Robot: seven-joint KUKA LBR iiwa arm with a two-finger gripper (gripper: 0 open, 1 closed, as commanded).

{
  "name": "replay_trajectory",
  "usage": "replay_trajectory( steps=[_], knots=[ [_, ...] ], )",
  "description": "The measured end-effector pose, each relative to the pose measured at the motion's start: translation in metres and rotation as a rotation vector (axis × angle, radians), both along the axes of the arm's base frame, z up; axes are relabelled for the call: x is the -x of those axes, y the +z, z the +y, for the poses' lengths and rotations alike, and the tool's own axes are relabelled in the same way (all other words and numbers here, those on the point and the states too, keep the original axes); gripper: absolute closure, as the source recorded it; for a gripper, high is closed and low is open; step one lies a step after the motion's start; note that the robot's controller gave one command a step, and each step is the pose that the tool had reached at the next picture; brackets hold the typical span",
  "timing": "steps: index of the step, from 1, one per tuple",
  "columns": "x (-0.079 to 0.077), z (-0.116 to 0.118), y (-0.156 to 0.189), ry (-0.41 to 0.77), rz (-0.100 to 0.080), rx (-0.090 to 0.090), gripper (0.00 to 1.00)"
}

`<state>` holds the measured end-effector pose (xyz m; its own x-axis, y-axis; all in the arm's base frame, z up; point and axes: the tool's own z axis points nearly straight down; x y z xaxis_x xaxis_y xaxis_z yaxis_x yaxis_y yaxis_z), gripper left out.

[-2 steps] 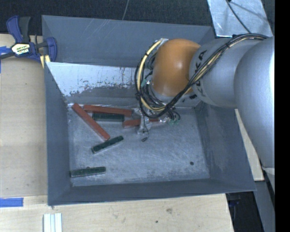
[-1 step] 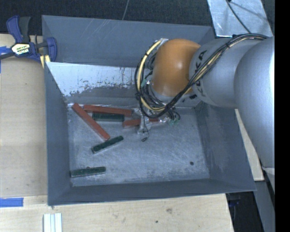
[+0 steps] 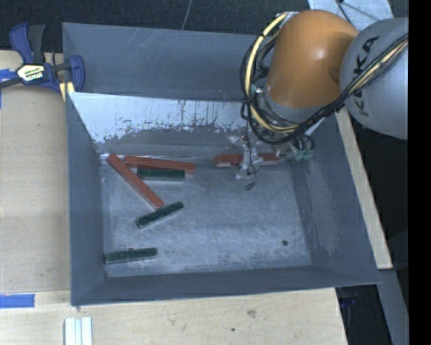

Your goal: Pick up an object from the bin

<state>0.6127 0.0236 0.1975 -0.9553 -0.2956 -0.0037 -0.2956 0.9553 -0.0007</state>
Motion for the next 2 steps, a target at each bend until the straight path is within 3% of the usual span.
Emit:
replay_trajectory(
  steps=[1,2],
  knots=[
    [0.000,0.000,0.000,0.000,0.000,0.000,1.00],
    [0.005,-0.004,0.065,0.321,0.003,0.002,1.00]
  ],
)
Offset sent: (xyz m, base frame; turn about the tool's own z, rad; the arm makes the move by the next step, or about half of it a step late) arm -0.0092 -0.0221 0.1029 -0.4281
